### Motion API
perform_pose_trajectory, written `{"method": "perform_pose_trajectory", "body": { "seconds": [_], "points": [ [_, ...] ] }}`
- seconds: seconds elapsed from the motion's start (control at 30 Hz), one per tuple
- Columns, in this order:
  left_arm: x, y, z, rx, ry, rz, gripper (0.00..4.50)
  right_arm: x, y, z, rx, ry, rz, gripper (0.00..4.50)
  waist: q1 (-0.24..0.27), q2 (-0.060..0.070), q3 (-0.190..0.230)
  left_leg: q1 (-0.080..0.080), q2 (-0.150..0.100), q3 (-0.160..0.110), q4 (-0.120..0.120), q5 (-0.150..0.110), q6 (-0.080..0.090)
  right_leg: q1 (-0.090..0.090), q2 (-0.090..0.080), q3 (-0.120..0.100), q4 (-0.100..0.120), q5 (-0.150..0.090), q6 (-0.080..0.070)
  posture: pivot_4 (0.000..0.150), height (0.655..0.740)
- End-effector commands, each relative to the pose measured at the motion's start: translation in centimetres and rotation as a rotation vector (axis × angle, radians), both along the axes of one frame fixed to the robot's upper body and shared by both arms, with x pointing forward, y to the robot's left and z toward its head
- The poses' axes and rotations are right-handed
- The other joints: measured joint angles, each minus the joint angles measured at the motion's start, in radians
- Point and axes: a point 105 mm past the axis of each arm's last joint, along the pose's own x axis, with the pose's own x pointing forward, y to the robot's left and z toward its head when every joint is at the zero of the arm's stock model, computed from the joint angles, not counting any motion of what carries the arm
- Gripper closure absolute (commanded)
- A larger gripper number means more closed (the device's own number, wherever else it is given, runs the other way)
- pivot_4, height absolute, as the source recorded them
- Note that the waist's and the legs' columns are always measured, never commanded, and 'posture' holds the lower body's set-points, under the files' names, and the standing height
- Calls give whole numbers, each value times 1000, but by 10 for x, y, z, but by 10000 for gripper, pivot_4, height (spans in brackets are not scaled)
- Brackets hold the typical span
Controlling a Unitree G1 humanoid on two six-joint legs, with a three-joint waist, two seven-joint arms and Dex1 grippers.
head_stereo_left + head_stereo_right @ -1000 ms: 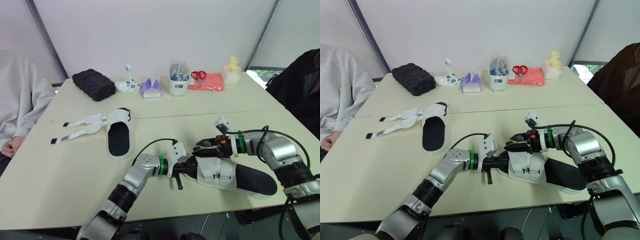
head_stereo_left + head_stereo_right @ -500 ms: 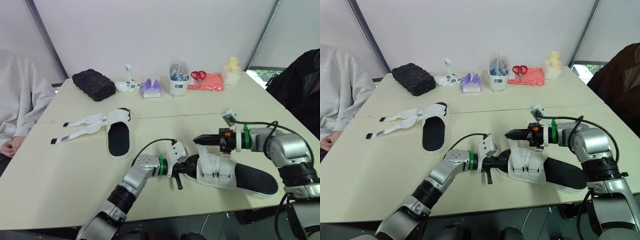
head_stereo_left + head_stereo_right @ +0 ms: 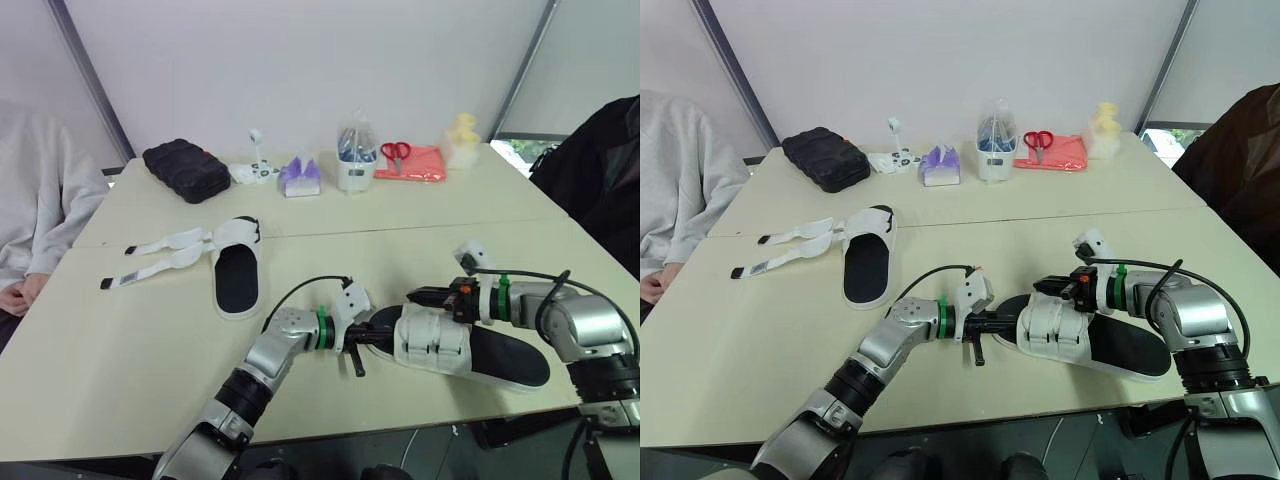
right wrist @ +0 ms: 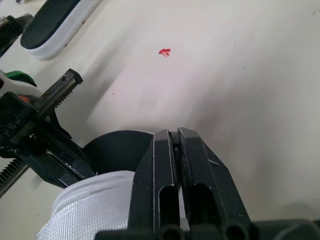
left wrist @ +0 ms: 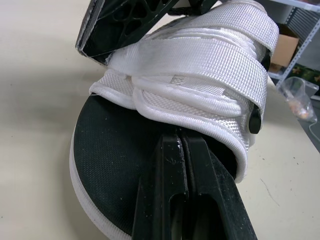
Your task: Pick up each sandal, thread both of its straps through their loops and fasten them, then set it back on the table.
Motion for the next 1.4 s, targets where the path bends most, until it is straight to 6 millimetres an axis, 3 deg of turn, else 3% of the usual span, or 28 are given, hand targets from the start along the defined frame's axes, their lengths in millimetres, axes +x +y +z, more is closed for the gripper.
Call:
{"method": "perform_pose_trajectory", "body": {
  "seconds": [0.03,0.13,0.17,0.23,0.47,0.57,0.67,0.73,0.8,0.93,1.07,1.23,1.4],
  "points": [
    [0,1,-3,16,0,2,45000,0,-11,-13,-111,22,-37,44495,0,0,0,0,0,0,0,0,0,0,0,0,0,0,0,1500,7400],
    [0,1,-3,16,0,3,45000,0,-11,-15,-132,25,-35,44495,0,0,0,0,0,0,0,0,0,1,0,0,0,0,0,1500,7400],
    [0,1,-2,14,1,4,45000,0,-11,-16,-144,13,-27,41643,0,0,0,0,0,0,0,0,0,1,0,0,0,0,0,1500,7400],
    [0,1,-2,11,2,5,45000,0,-12,-15,-156,-5,-18,34860,1,0,0,0,0,0,0,0,0,1,1,0,0,0,0,1500,7400],
    [0,-1,-1,6,2,2,45000,7,-21,1,-141,-81,-73,561,1,0,0,0,0,0,0,0,0,0,2,0,0,0,0,1500,7400],
    [-1,-1,-1,4,1,0,45000,8,-28,9,-119,-114,-118,561,2,0,0,0,0,0,0,0,0,0,2,0,0,0,0,1500,7400],
    [-1,-1,1,-7,-1,3,45000,2,-36,40,79,-123,-195,561,2,0,0,0,0,0,0,0,0,0,2,0,0,0,0,1500,7400],
    [-2,0,3,-28,6,7,45000,-16,-45,59,253,-83,-230,561,3,0,0,-1,0,0,0,0,0,0,2,0,0,0,0,1500,7400],
    [-4,0,4,-36,12,5,45000,-32,-51,65,349,-40,-240,561,4,0,0,-1,0,-1,0,0,0,0,2,0,0,0,0,1500,7400],
    [-8,0,3,-39,18,-1,45000,-63,-62,61,413,41,-280,561,2,0,0,-1,0,-1,-2,0,0,0,1,0,0,0,0,1500,7400],
    [-8,-1,6,-54,23,3,45000,-94,-62,45,443,146,-278,561,1,1,0,0,0,-1,-2,0,0,0,1,0,0,0,0,1500,7400],
    [-11,-3,8,-68,32,-2,45000,-105,-59,20,450,221,-325,561,1,0,0,0,1,-1,-1,0,0,0,3,0,0,0,0,1500,7400],
    [-13,-5,10,-76,30,-3,45000,-103,-47,7,495,272,-311,561,0,1,0,-1,1,-1,-1,0,0,0,4,0,0,0,1,1500,7400]
  ]
}}
